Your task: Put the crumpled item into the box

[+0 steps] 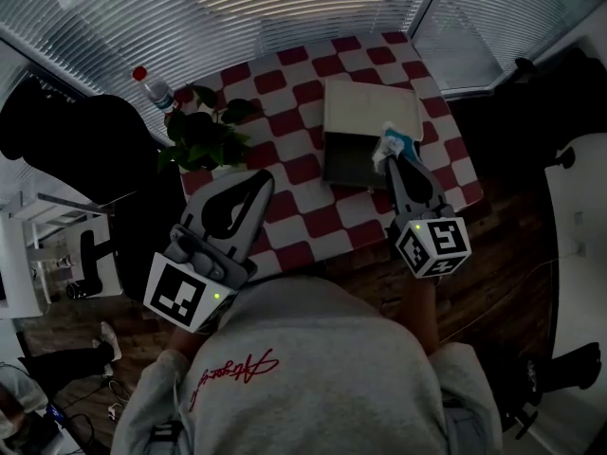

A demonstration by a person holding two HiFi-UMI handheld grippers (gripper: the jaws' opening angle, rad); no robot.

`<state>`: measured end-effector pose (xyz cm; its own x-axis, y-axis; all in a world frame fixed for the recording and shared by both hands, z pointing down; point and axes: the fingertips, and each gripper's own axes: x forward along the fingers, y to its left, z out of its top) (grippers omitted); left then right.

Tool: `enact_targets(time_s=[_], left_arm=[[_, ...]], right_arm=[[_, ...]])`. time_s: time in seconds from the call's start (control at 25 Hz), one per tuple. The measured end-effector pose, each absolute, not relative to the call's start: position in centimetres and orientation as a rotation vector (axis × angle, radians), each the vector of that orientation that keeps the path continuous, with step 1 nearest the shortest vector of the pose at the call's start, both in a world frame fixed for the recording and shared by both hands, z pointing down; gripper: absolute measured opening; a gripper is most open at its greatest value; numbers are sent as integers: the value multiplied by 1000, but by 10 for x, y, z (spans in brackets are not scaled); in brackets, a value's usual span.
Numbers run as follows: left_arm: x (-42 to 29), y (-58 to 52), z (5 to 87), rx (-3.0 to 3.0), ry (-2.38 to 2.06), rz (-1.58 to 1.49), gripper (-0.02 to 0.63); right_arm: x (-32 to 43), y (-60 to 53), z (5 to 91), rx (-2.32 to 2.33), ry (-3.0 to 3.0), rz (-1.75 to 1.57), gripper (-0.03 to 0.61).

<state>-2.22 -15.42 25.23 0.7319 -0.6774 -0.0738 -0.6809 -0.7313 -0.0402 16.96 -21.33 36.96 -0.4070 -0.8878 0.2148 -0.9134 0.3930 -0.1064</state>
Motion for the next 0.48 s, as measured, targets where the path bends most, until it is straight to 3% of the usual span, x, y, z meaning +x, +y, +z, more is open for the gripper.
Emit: enact_targets(time_s=[0.48], left_arm=[[-29, -153, 256, -2855, 1163, 71, 18]], right_arm=[[167, -219, 389, 1599, -2476, 352, 43]])
